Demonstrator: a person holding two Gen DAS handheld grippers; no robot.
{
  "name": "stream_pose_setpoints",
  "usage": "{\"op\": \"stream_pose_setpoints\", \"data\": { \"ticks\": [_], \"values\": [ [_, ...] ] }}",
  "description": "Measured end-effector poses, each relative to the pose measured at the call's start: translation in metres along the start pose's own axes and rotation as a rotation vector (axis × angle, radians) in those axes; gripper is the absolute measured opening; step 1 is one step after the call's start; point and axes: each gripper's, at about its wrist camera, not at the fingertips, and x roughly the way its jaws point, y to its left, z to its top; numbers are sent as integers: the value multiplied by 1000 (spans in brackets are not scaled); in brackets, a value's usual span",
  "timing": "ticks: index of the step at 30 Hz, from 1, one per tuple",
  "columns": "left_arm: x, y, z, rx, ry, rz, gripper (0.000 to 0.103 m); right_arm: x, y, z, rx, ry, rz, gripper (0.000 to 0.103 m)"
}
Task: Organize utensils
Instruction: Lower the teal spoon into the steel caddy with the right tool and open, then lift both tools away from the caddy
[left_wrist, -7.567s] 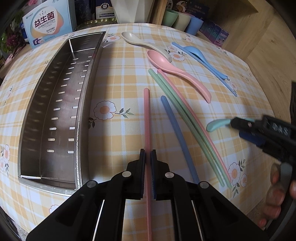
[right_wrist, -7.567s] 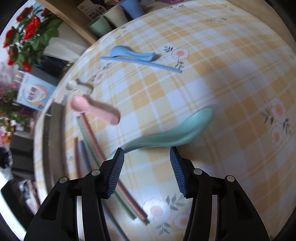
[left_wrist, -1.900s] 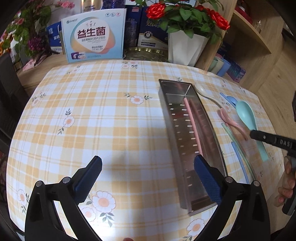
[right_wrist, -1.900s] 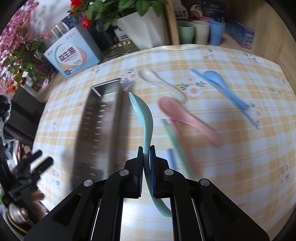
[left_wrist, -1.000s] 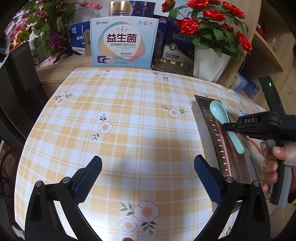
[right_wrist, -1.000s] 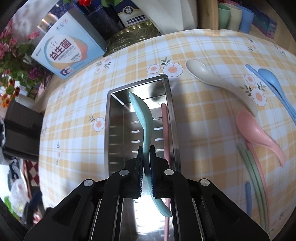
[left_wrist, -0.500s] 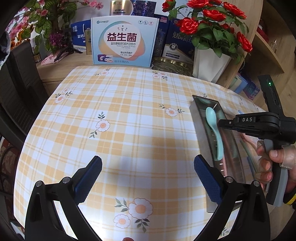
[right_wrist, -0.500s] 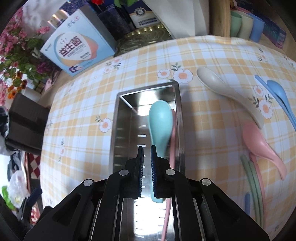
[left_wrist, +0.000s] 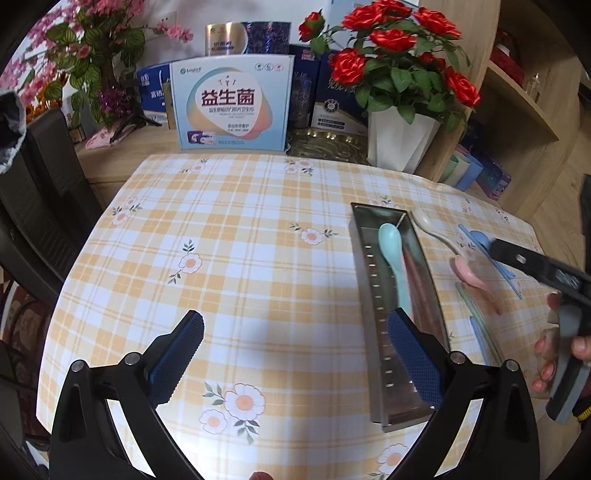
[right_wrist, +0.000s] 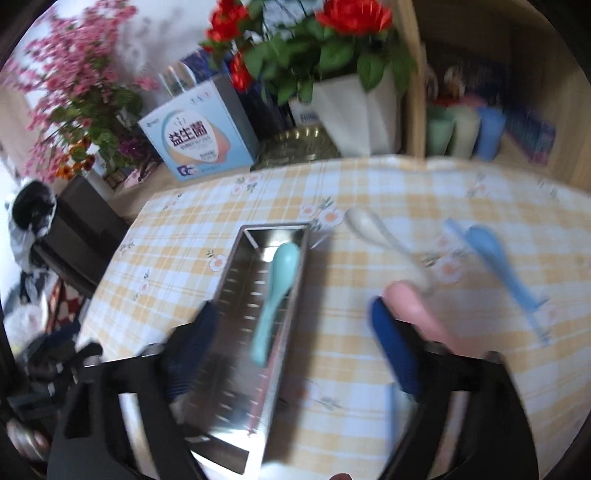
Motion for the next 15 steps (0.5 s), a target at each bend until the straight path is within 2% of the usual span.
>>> {"op": "stream_pose_setpoints", "data": {
  "ticks": [5,7,15],
  "values": [
    [-10,-21,0,19,-14,18,97,-43,-20,-11,-64,-90,-32,87],
    [-14,-30,0,23,-19,22,97,-60,-31,-16,-55,-132,-24,87],
    [-29,-61,-3,30,-55,30,97,-98,-68,-33,-6,-200,-29,87]
  ]
}}
